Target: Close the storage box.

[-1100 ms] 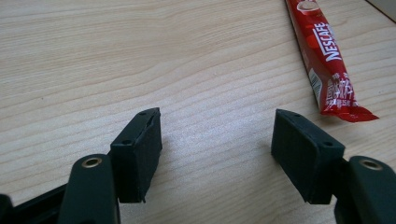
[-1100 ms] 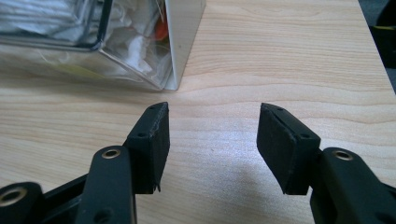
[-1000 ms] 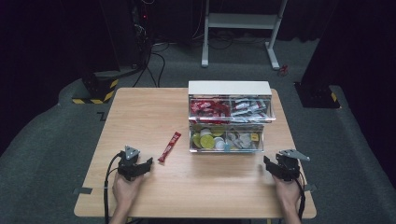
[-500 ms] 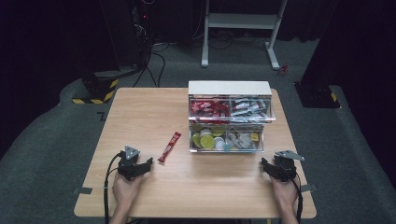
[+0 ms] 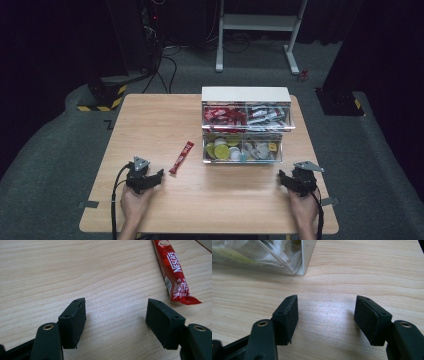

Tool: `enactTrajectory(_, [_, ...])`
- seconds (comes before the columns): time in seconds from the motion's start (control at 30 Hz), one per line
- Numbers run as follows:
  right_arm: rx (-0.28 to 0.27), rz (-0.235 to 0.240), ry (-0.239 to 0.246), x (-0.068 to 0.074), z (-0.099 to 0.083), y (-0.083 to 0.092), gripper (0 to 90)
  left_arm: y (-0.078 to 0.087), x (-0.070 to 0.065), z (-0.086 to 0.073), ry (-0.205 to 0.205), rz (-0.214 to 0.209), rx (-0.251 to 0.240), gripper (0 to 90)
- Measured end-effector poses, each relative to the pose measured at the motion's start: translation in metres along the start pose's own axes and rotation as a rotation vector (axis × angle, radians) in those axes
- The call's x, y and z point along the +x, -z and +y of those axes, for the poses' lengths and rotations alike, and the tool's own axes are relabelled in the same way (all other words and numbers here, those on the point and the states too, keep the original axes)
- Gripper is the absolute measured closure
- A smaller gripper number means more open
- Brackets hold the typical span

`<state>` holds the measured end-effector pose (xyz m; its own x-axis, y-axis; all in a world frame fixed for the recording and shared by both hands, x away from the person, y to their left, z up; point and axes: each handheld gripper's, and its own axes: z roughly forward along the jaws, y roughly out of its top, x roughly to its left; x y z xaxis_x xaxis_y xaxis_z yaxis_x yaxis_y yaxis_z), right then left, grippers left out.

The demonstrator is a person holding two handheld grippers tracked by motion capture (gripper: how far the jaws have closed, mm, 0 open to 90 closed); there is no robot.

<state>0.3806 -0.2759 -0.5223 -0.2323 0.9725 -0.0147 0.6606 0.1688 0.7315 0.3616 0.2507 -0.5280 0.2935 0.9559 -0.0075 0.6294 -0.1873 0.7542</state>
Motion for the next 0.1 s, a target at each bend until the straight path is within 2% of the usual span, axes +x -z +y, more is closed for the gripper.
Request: enactTrajectory(0.1, [0.0, 0.001, 0.0, 0.0, 0.0, 0.0, 35.5, 0.0002, 0.0001, -0.0001, 0.0, -0.001, 0.0, 32.7])
